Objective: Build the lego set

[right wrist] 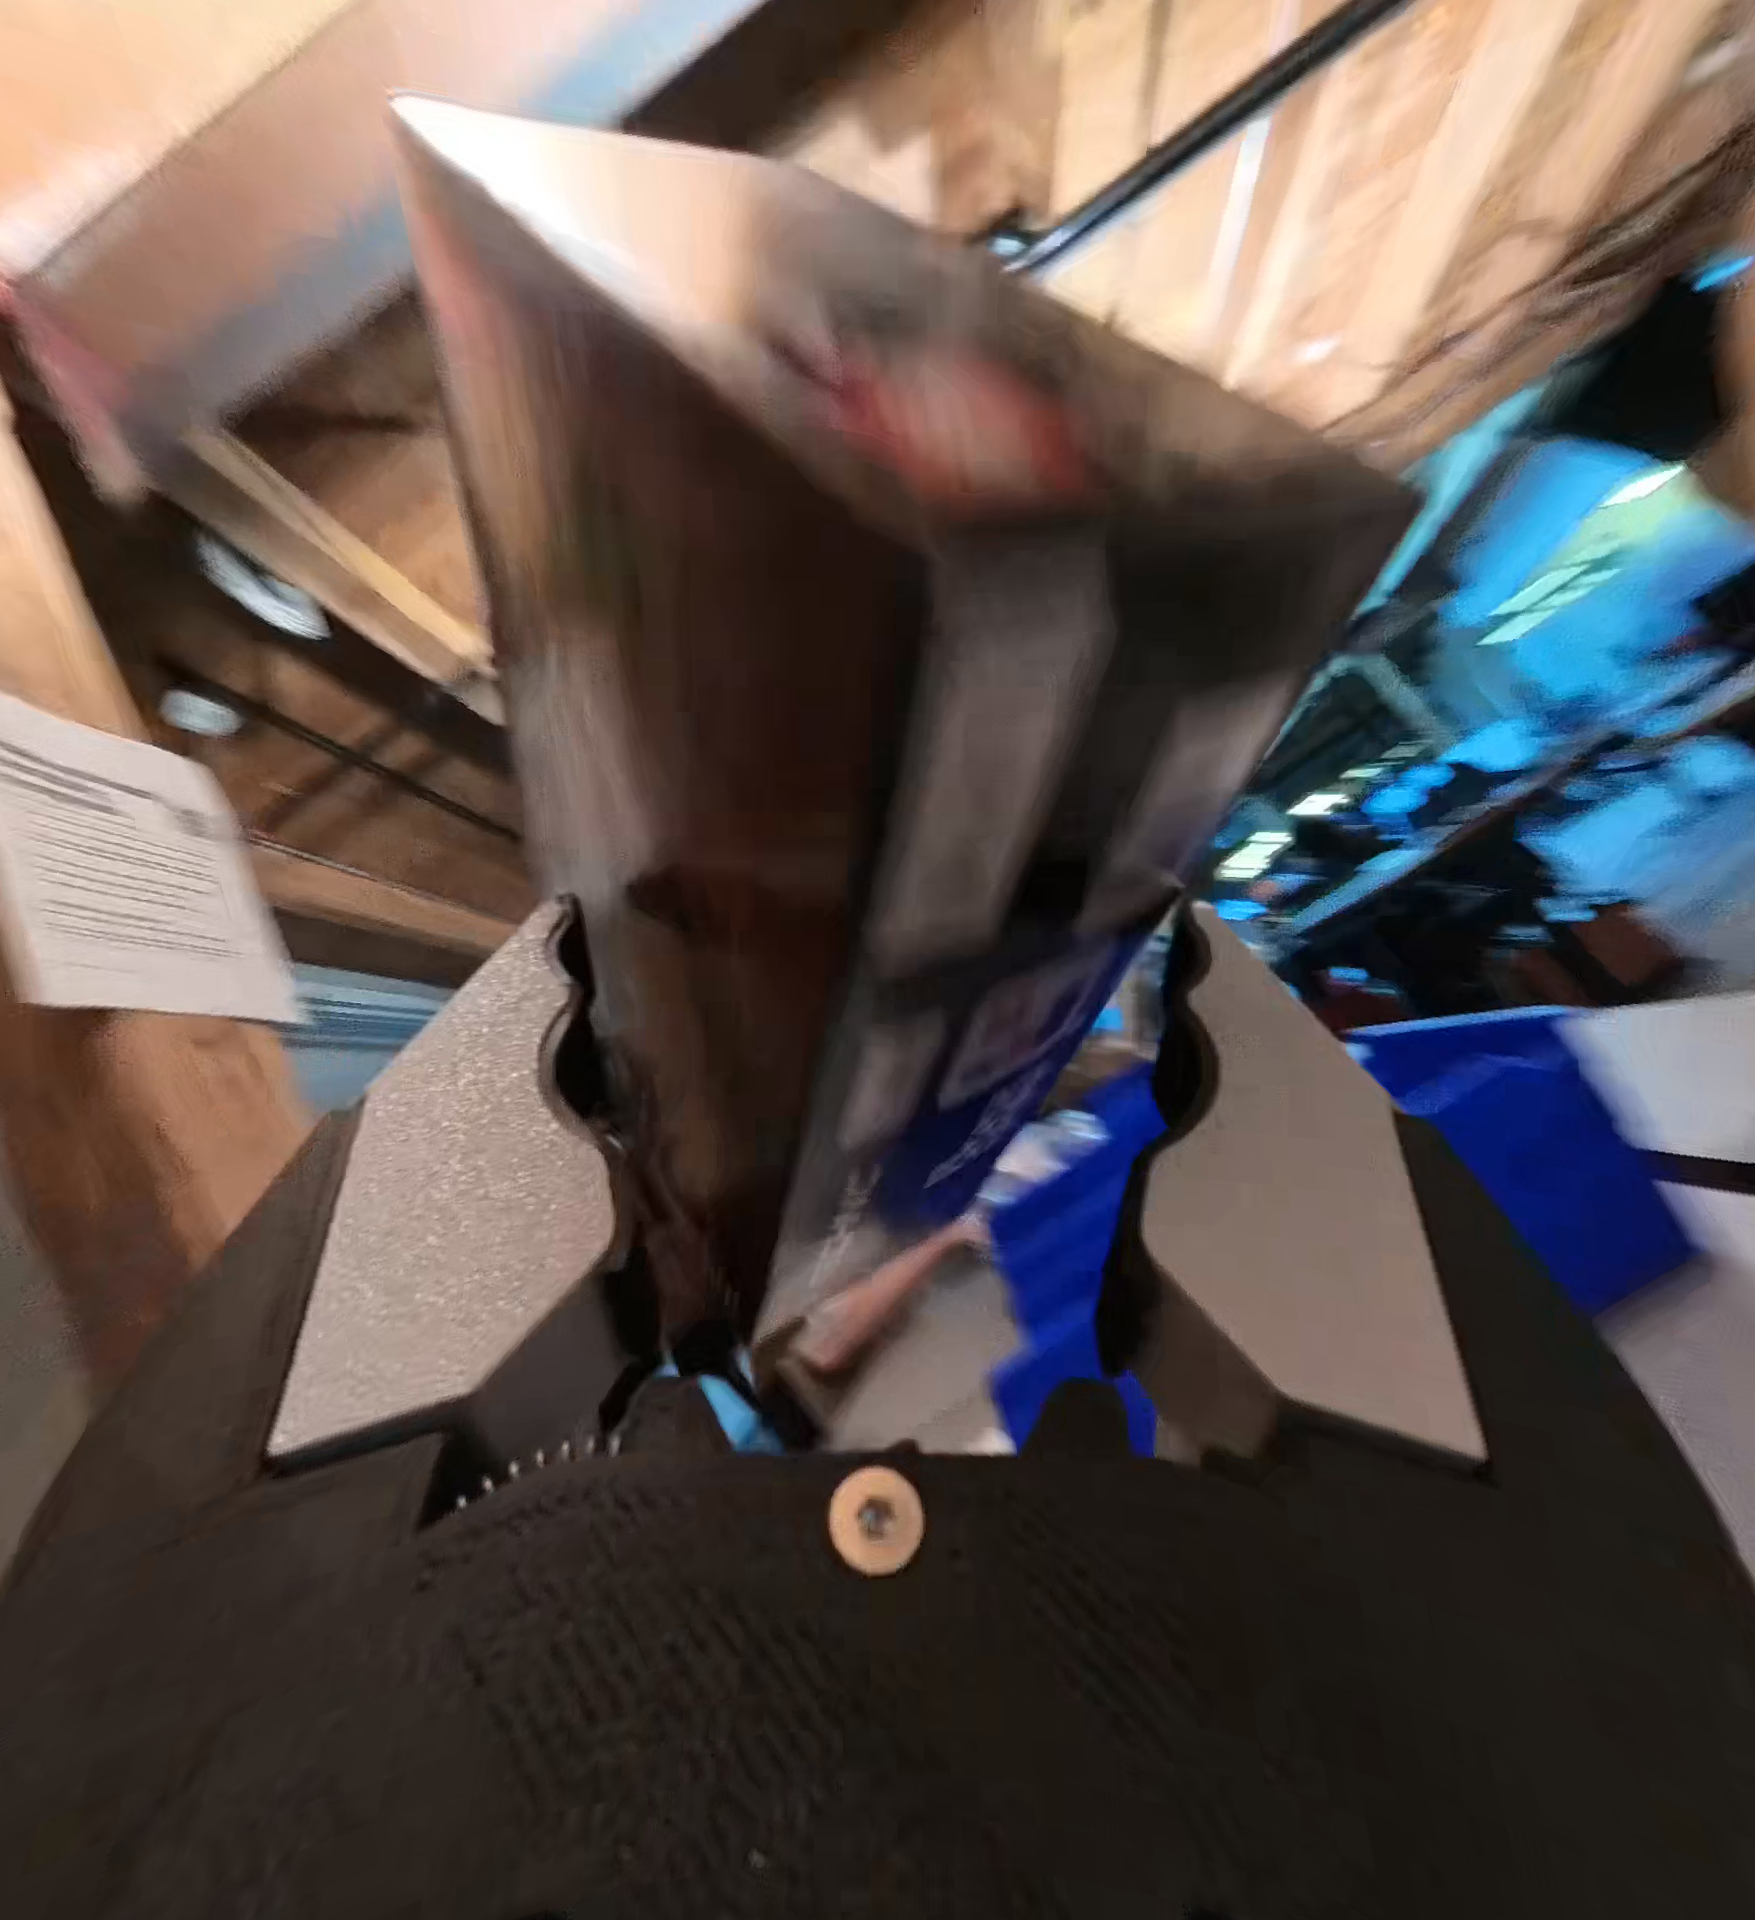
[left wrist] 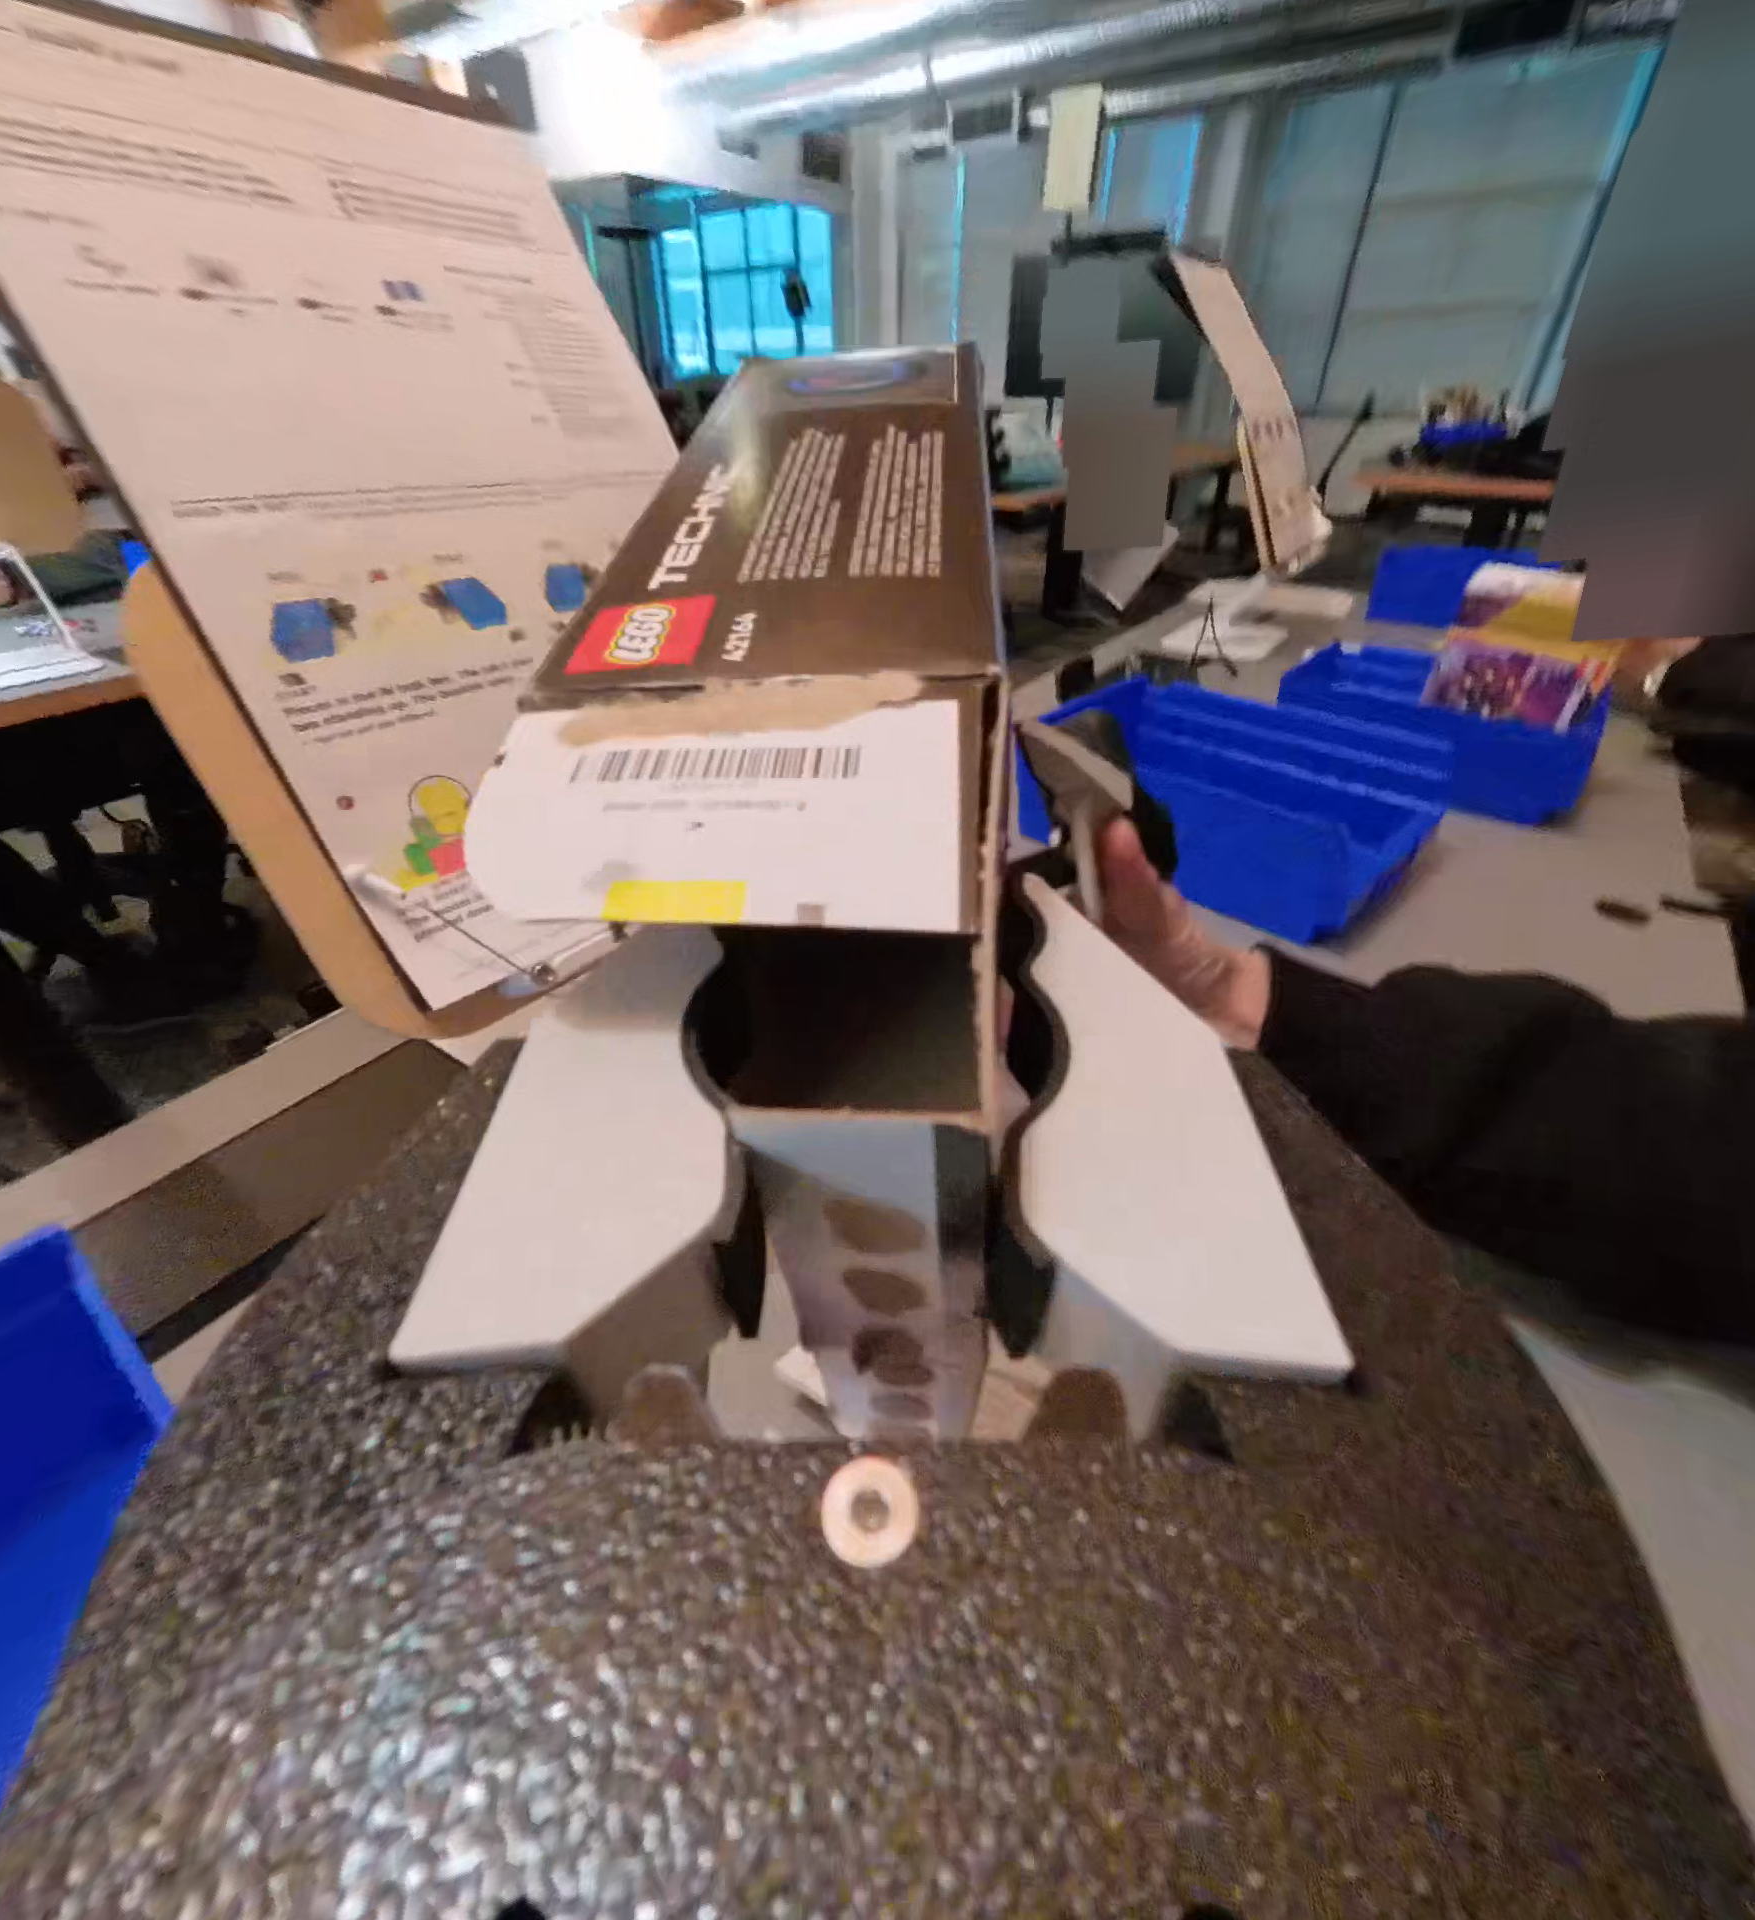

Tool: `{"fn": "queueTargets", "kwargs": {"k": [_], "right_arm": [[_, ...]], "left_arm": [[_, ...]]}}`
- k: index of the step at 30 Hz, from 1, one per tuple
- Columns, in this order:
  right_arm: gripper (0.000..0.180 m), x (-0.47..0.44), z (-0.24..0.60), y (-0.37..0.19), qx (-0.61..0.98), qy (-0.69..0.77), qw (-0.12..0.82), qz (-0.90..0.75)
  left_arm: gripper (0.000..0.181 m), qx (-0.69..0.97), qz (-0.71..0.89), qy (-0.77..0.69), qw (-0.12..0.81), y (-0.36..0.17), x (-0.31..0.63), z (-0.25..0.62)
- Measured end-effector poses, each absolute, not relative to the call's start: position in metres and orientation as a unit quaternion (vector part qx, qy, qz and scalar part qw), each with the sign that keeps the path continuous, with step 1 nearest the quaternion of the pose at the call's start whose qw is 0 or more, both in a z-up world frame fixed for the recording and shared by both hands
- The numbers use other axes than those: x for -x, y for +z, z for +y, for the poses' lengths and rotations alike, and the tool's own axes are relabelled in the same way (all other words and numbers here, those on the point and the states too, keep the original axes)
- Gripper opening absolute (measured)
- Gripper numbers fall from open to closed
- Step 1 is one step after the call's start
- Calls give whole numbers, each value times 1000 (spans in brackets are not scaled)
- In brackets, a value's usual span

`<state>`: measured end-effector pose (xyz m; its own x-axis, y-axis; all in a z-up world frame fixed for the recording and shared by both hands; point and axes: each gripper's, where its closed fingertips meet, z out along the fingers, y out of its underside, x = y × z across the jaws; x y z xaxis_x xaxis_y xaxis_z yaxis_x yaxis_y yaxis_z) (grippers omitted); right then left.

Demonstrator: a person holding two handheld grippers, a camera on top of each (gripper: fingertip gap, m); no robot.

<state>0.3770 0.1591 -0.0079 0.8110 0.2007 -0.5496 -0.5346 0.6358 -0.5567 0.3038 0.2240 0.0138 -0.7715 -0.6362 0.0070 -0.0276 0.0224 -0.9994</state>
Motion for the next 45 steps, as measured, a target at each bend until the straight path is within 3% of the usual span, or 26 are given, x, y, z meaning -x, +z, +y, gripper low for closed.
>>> {"fn": "queueTargets", "kwargs": {"k": [1, 2, 3, 4, 5, 10, 14, 18, 24, 31, 34, 36, 39, 45], "right_arm": [[117, -384, 133, -20, 393, 165, 869, 252], [132, -389, 105, -32, 414, 126, 858, 278], [135, -390, 77, -42, 438, 86, 847, 290], [118, -389, 51, -48, 462, 35, 836, 294], [114, -389, 25, -49, 475, -20, 827, 299], [120, -393, -59, -55, 556, -292, 697, 346], [109, -382, -51, -87, 651, -346, 609, 292], [92, -376, -41, -117, 694, -344, 572, 271], [91, -357, 12, -148, 742, -282, 565, 225], [89, -255, 135, -168, 809, -193, 553, 50], [87, -199, 185, -168, 818, -194, 539, -58], [81, -163, 218, -162, 807, -194, 547, -112], [78, -117, 264, -167, 797, -182, 548, -177], [78, -91, 336, -174, 732, -259, 592, -215]], "left_arm": [[46, 225, 704, -634, 229, 8, -307, 215], [46, 207, 729, -617, 214, 1, -311, 204], [46, 198, 745, -603, 206, -6, -319, 193], [46, 187, 758, -593, 198, -12, -330, 180], [46, 173, 766, -590, 187, -19, -341, 165], [45, 142, 789, -580, 147, -77, -412, 74], [46, 144, 779, -605, 77, -118, -438, 14], [50, 187, 808, -555, 60, -163, -455, 9], [87, 235, 843, -463, 139, -141, -434, 77], [69, 364, 787, -410, 284, -50, -274, 241], [64, 450, 729, -384, 343, -46, -167, 332], [62, 503, 702, -362, 351, -68, -93, 386], [62, 547, 697, -372, 278, -137, 4, 426], [69, 594, 705, -374, 101, -346, 83, 435]]}}
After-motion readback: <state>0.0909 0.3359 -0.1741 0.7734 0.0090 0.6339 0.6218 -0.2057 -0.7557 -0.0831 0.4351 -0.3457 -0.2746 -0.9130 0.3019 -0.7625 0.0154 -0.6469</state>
